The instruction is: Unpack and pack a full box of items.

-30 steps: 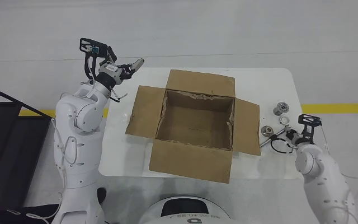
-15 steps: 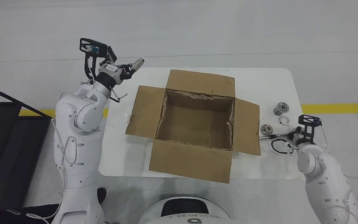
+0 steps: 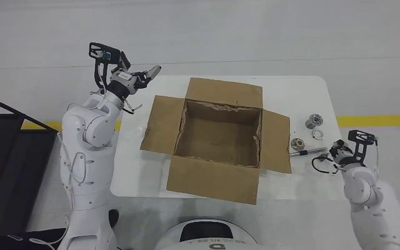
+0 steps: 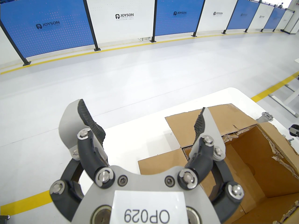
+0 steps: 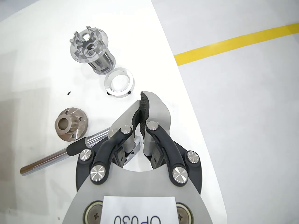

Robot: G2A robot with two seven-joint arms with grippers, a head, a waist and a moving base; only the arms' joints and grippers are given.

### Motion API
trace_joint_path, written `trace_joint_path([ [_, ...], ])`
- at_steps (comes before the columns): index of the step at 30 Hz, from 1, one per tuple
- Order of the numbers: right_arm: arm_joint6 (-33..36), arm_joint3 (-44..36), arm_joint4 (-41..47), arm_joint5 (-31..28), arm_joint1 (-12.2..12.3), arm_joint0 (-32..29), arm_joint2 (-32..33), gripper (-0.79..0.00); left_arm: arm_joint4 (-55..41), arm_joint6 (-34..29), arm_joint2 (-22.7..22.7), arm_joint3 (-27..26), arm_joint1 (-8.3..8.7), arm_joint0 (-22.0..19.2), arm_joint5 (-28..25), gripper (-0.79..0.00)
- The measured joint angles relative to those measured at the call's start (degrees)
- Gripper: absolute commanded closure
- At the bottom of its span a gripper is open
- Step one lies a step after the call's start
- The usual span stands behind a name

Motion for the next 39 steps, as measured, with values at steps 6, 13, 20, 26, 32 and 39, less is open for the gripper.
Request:
trace_joint_path([
  [6, -0.39, -2.18, 1.28, -0.33, -0.23, -2.71, 2.32, -0.246, 0.0, 0.0, 0.0, 0.0, 0.0, 0.0, 0.0, -0.785],
  [13, -0.68, -4.6, -0.15, -5.05, -0.35, -8.15, 4.69, -0.372, 0.0, 0.0, 0.0, 0.0, 0.0, 0.0, 0.0, -0.785],
  [20, 0.4, -5.11, -1.82, -7.78, -0.52, -9.88, 4.52, -0.342, 0.0, 0.0, 0.0, 0.0, 0.0, 0.0, 0.0, -0.785],
  [26, 1.35, -4.61, -3.75, -6.92, -0.75, -8.36, 2.43, -0.314, 0.0, 0.0, 0.0, 0.0, 0.0, 0.0, 0.0, -0.785],
  [32, 3.63, -3.26, -5.92, -4.23, -0.9, -5.51, 0.58, -0.274, 0.0, 0.0, 0.0, 0.0, 0.0, 0.0, 0.0, -0.785],
  [39, 4.2, -2.39, -7.5, -3.43, -1.07, -4.09, -0.34, -0.114, 0.0, 0.0, 0.0, 0.0, 0.0, 0.0, 0.0, -0.785],
])
